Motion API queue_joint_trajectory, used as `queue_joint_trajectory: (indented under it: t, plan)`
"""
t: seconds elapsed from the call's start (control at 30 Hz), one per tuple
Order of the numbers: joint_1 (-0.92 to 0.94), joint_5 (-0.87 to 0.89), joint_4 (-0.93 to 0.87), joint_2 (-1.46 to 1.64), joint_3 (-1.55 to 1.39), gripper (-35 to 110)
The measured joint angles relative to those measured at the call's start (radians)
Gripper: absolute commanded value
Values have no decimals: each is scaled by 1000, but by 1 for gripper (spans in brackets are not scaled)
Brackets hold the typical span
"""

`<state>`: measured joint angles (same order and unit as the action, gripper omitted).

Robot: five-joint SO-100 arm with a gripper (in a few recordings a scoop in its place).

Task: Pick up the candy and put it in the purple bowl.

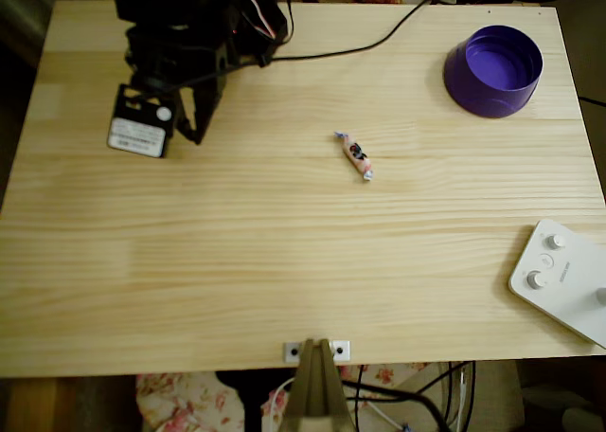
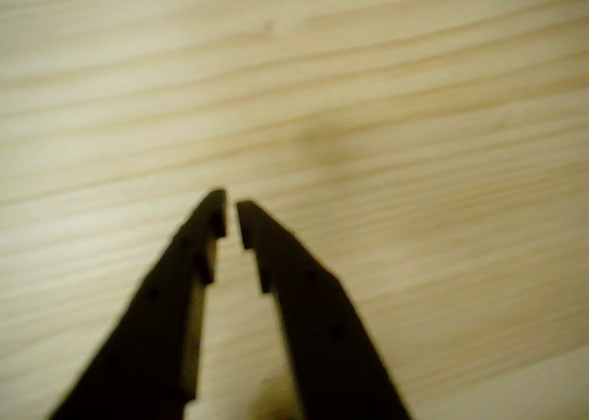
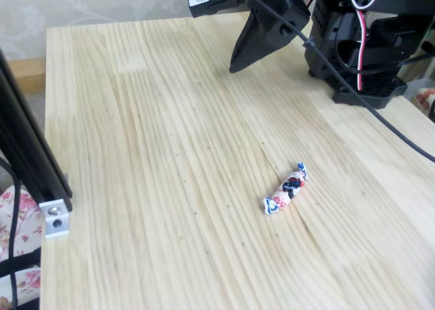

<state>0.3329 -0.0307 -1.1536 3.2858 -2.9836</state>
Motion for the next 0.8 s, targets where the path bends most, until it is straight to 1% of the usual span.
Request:
queue_joint_trajectory:
  t: [0.23,0.4,0.5,0.8]
  plan:
    - [0,-18,3,-8,0,-1]
    - [-8,-34,11,-117,40,-1]
    - [-61,-34,-5,-199,130,-1]
    - [-268,-34,-149,-454,482,-1]
